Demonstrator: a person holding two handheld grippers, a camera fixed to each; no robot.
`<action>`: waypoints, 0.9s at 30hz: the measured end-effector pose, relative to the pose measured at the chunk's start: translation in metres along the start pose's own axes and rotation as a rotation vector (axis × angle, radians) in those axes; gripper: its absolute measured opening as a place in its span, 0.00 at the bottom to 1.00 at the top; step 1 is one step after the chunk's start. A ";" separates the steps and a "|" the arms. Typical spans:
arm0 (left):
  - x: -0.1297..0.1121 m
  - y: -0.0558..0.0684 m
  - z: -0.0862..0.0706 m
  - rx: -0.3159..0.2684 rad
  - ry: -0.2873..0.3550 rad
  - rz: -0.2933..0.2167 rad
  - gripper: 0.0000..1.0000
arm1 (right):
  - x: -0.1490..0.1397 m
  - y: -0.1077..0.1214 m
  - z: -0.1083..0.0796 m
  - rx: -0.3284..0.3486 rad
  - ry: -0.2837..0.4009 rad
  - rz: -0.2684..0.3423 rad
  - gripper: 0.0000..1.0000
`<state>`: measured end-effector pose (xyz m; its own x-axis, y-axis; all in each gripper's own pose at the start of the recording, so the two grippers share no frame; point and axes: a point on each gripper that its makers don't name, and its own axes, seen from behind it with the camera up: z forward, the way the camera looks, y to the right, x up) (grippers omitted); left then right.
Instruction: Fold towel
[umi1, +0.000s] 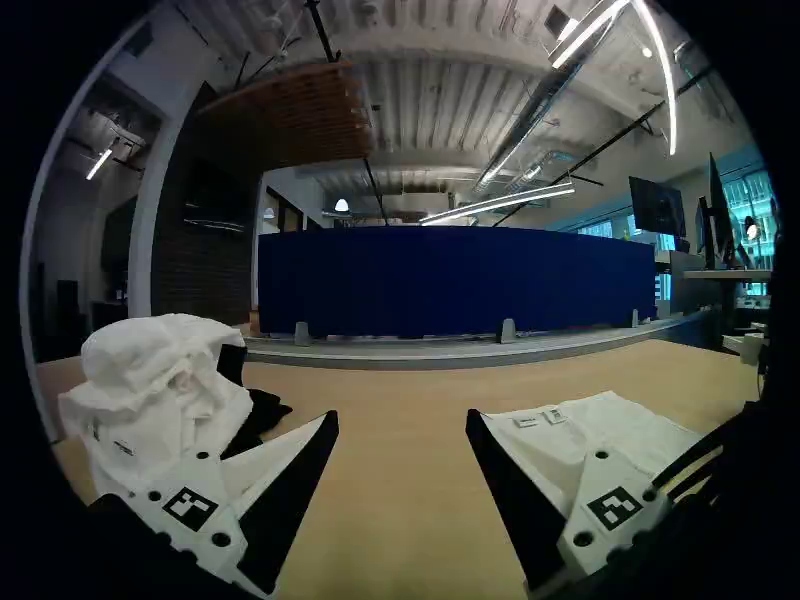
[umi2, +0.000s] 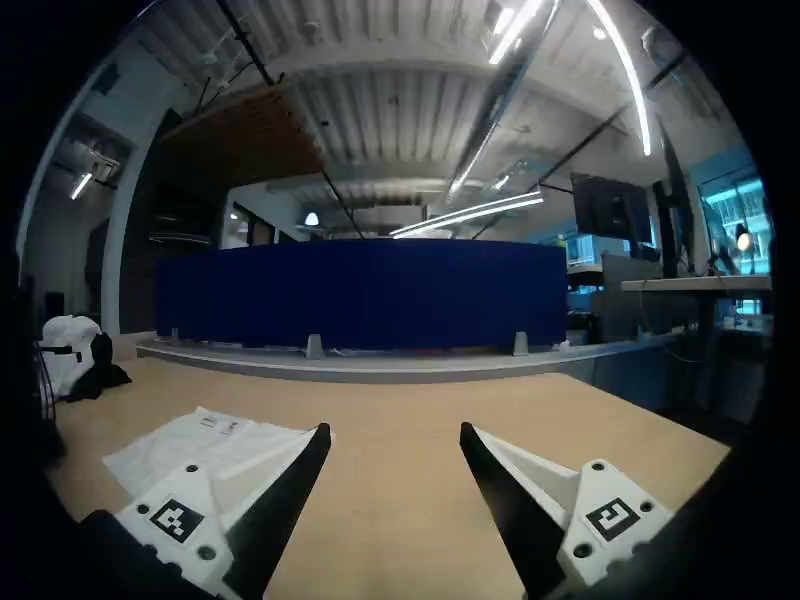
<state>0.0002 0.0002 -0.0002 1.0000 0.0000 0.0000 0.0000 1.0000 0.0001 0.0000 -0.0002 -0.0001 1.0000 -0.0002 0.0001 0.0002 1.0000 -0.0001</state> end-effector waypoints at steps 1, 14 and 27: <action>0.000 0.000 0.000 0.000 0.000 0.000 0.94 | 0.000 0.000 0.000 0.000 0.000 0.000 1.00; -0.001 0.001 -0.002 0.001 -0.001 0.001 0.95 | 0.000 -0.001 -0.002 0.001 -0.001 -0.001 1.00; 0.016 0.008 0.001 -0.018 -0.065 0.034 0.94 | 0.045 -0.011 -0.005 -0.012 -0.015 -0.029 1.00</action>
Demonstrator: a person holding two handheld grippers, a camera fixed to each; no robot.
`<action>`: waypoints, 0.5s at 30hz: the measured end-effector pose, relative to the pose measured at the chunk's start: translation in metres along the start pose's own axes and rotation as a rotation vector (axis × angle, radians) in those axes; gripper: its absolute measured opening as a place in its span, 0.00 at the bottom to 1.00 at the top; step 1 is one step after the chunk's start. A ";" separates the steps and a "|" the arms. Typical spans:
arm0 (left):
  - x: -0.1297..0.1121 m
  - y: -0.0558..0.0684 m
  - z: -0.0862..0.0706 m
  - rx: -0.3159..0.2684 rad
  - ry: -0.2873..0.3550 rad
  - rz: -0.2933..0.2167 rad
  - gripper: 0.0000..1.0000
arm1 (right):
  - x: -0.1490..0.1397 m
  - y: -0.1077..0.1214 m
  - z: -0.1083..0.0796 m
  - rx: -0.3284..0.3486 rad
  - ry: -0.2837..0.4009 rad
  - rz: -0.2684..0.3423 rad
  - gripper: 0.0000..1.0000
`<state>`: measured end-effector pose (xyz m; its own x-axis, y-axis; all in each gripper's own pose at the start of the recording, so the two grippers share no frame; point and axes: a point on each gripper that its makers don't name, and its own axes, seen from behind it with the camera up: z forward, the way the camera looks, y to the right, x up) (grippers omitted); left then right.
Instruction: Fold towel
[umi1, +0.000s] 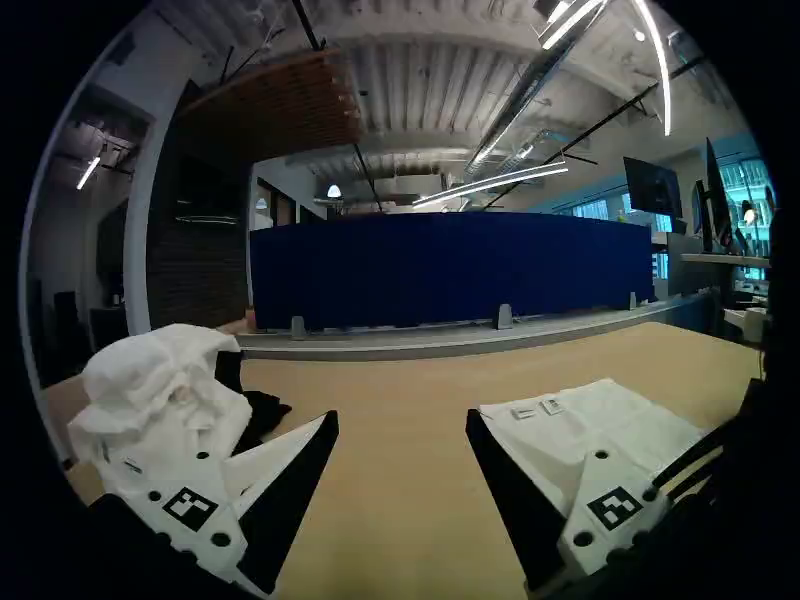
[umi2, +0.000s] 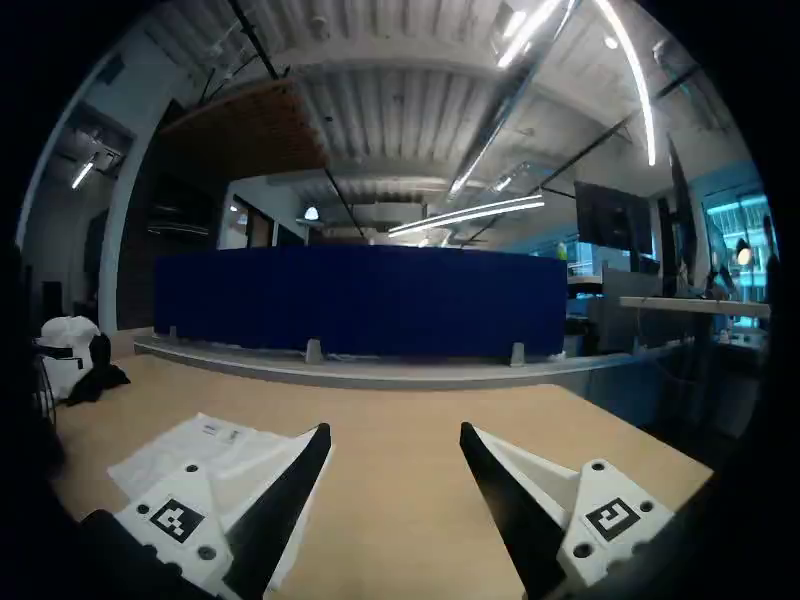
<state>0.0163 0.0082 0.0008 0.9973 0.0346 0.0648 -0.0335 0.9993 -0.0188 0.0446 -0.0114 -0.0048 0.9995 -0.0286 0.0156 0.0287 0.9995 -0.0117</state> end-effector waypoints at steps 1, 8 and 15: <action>0.009 0.001 -0.001 -0.004 0.000 -0.009 0.94 | 0.009 -0.002 -0.001 0.002 0.001 0.005 1.00; 0.086 0.003 -0.009 -0.046 0.015 -0.075 0.95 | 0.070 -0.016 -0.009 0.008 -0.007 0.053 1.00; 0.132 0.009 -0.018 -0.077 0.007 -0.075 0.94 | 0.107 -0.024 -0.014 0.036 -0.026 0.054 1.00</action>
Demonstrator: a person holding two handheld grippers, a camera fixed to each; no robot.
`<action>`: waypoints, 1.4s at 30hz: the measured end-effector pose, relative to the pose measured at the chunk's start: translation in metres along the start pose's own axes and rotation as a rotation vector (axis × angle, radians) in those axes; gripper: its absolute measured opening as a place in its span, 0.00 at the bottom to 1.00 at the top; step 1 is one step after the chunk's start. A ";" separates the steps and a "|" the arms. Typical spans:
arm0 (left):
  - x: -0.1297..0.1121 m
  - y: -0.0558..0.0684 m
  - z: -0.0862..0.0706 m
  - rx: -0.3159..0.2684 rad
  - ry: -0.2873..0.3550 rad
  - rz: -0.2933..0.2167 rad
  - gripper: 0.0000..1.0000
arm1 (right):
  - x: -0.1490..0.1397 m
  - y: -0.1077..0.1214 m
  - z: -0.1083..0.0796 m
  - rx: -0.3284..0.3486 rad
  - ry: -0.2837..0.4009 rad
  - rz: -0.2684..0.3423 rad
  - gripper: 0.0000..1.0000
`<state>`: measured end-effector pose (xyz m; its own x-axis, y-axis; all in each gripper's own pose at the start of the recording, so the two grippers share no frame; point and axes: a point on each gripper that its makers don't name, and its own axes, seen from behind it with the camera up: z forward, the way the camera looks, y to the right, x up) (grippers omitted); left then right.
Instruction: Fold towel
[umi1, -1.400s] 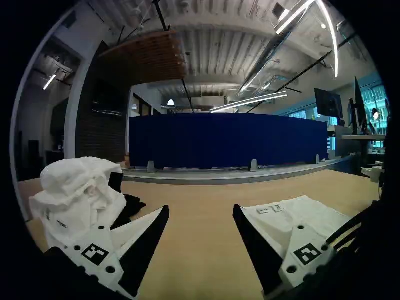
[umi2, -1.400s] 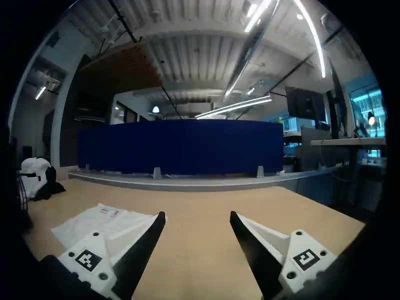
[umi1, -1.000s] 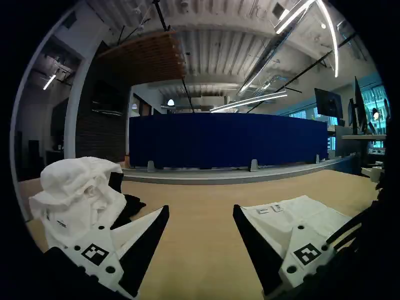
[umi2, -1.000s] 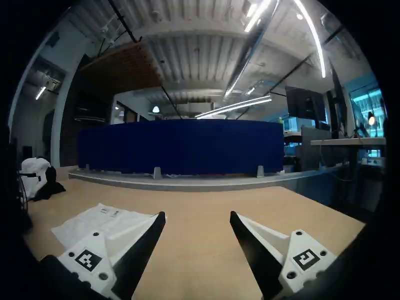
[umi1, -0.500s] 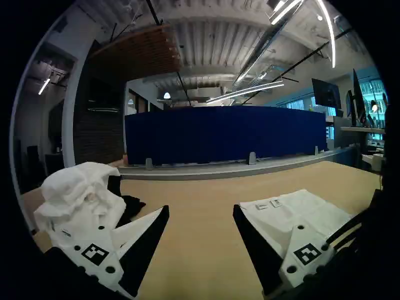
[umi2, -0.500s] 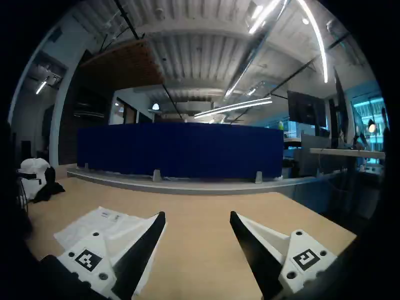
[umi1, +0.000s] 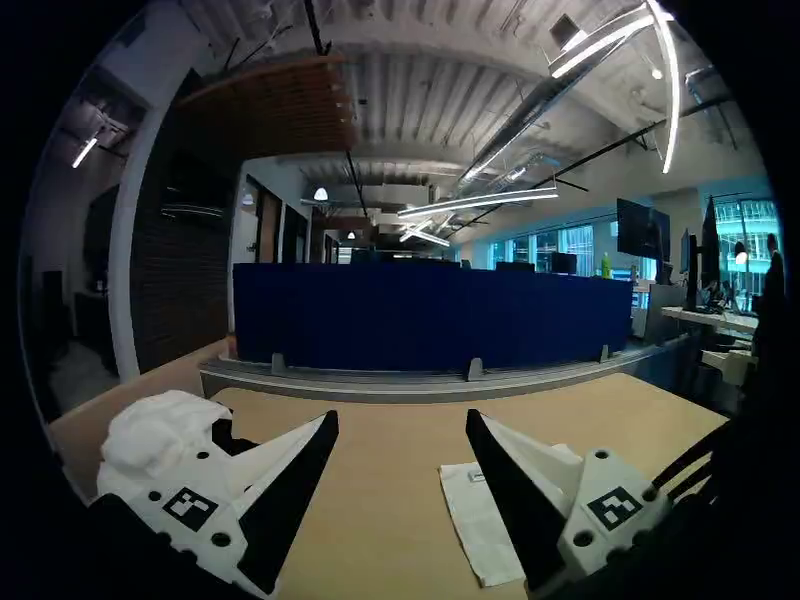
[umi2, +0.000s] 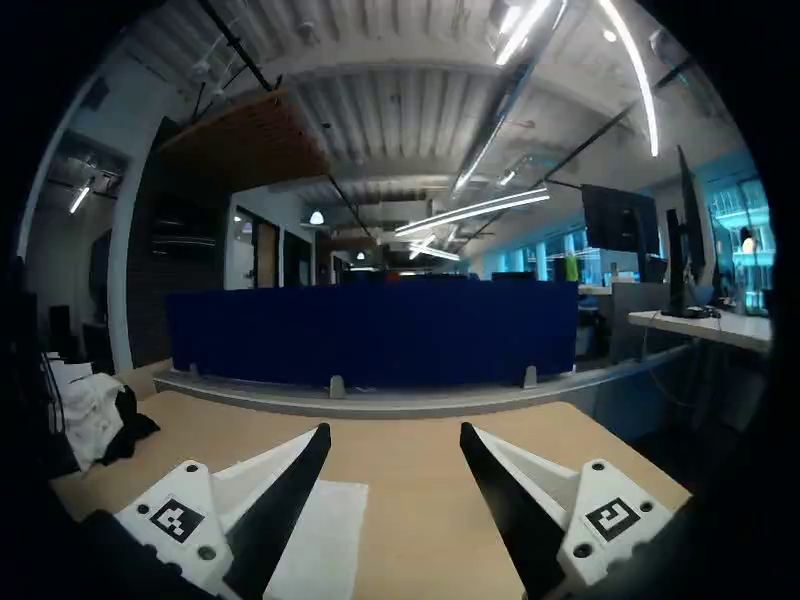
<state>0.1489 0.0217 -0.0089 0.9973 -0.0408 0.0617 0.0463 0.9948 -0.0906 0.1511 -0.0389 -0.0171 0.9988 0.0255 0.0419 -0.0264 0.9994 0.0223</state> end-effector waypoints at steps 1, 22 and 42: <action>0.003 0.001 -0.001 -0.001 -0.006 0.000 0.94 | 0.003 0.000 0.000 0.000 -0.003 0.001 1.00; -0.016 0.062 -0.008 -0.235 -0.295 0.131 0.95 | -0.017 -0.040 -0.001 0.251 -0.323 -0.219 1.00; -0.101 0.077 -0.007 -0.301 -0.480 0.161 0.94 | -0.095 -0.061 0.000 0.373 -0.489 -0.257 1.00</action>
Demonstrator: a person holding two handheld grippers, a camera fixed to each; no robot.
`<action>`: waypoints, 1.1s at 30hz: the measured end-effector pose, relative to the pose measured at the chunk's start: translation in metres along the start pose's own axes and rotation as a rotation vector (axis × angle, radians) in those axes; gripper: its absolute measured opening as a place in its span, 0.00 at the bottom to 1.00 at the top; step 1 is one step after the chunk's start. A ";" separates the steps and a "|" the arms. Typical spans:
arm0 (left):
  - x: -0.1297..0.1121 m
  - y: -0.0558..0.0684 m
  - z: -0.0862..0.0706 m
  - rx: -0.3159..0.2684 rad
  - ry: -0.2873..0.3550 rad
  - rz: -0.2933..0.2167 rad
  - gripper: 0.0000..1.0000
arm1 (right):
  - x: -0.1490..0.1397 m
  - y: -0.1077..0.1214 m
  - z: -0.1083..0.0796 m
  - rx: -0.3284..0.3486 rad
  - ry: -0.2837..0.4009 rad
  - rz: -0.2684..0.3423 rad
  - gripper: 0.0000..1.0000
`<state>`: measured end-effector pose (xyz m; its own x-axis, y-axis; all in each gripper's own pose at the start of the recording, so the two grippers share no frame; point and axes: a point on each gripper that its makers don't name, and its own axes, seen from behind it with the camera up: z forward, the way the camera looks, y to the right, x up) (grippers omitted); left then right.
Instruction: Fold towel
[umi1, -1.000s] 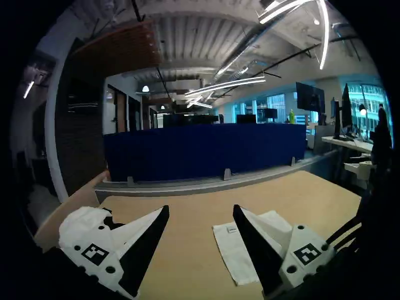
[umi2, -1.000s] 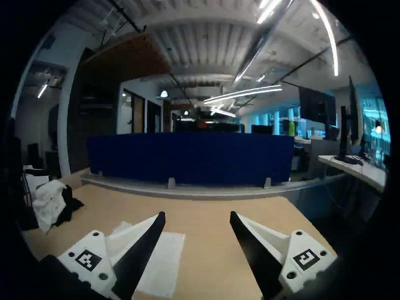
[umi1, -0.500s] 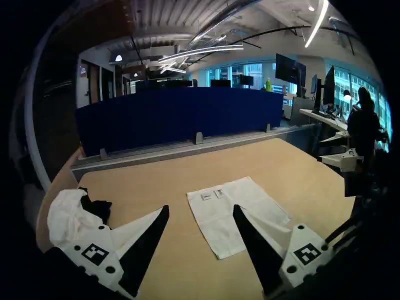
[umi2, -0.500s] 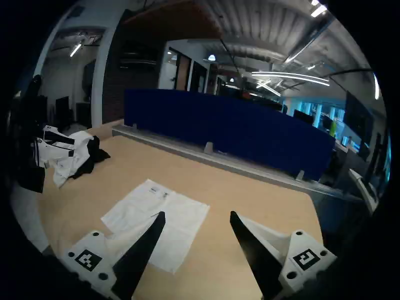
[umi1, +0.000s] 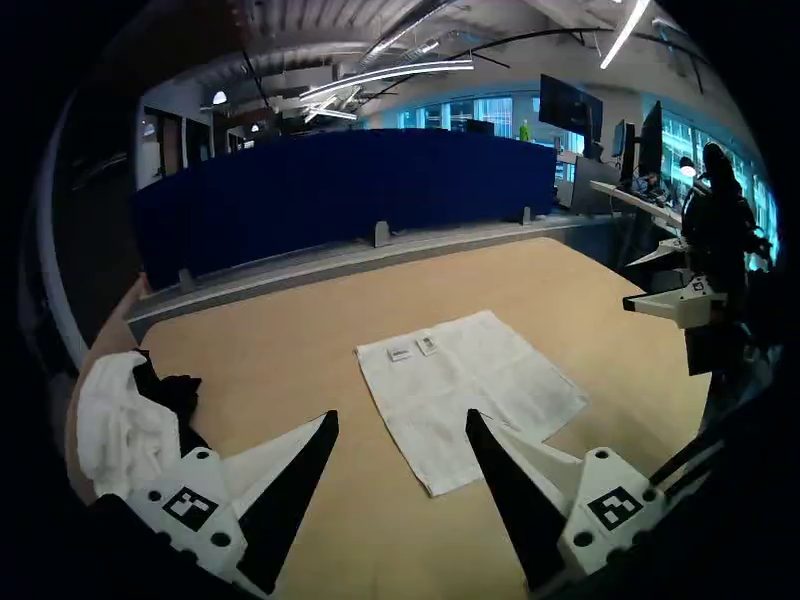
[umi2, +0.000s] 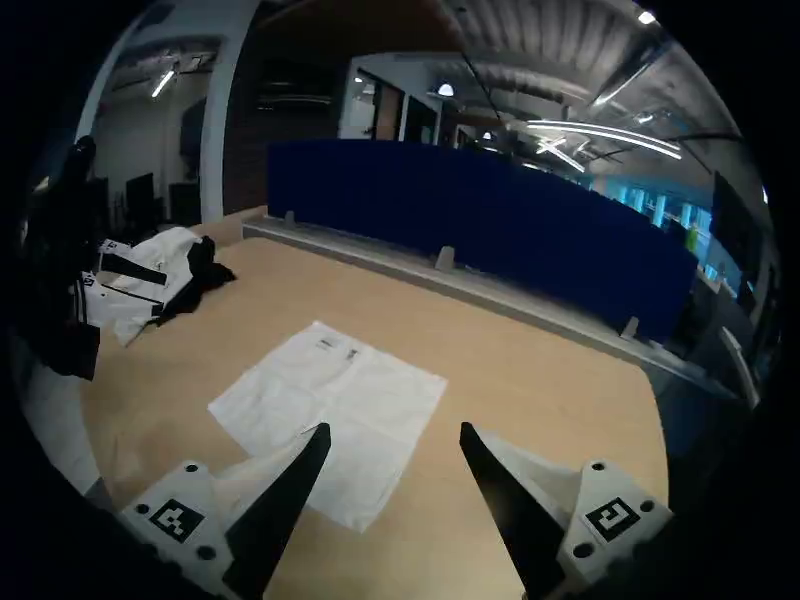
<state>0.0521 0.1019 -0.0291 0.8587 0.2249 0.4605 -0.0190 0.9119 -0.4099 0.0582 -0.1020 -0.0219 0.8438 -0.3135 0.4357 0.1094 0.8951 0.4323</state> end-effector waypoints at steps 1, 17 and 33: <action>-0.006 0.001 0.004 -0.003 -0.011 0.000 0.94 | -0.005 -0.001 0.003 0.002 -0.008 0.003 1.00; -0.091 0.022 0.062 -0.061 -0.190 -0.006 0.94 | -0.091 -0.015 0.048 0.050 -0.146 0.018 1.00; -0.144 0.050 0.084 -0.112 -0.331 -0.038 0.89 | -0.161 -0.030 0.070 0.084 -0.273 0.067 0.87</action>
<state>-0.1152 0.1441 -0.0496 0.6448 0.3070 0.7000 0.0822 0.8826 -0.4629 -0.1174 -0.1007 -0.0499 0.6737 -0.3385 0.6569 0.0049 0.8909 0.4541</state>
